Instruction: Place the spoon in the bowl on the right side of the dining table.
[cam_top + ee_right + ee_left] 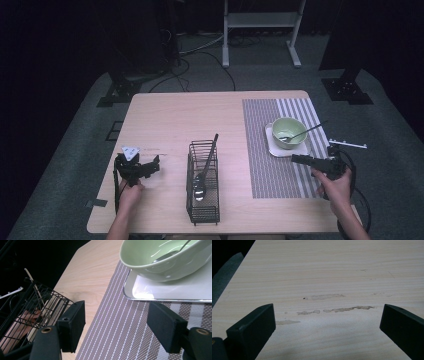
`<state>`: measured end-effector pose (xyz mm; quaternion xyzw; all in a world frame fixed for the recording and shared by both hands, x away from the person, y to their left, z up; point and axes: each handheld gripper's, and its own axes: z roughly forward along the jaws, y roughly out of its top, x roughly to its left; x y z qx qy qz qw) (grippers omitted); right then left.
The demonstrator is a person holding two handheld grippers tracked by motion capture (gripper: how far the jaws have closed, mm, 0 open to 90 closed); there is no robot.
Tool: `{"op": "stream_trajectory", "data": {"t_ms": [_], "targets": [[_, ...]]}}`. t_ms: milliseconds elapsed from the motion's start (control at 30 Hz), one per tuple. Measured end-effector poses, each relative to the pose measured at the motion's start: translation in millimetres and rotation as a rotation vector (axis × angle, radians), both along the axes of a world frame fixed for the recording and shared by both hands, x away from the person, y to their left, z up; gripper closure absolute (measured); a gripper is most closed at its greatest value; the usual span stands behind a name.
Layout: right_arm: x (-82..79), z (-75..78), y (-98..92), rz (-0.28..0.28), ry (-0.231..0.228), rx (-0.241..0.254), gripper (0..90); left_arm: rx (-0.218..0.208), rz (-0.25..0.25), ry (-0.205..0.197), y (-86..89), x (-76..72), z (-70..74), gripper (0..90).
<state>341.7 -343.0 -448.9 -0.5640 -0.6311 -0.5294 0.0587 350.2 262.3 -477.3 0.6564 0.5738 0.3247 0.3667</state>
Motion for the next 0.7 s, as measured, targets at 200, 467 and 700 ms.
{"op": "stream_trajectory", "data": {"t_ms": [200, 467, 700], "targets": [[-2.7, 0.4, 5.7, 0.018, -0.003, -0.006, 29.8, 0.001, 0.0, 0.0, -0.1, 0.0, 0.0, 0.0], [-7.5, 0.8, 12.4, 0.042, -0.005, -0.015, 29.8, 0.001, 0.001, 0.0, -0.2, 0.0, 0.0, 0.0], [-11.9, -0.9, 15.2, 0.054, 0.0, -0.016, 29.8, 0.002, 0.0, 0.0, -0.2, 0.0, 0.0, 0.0]]}}
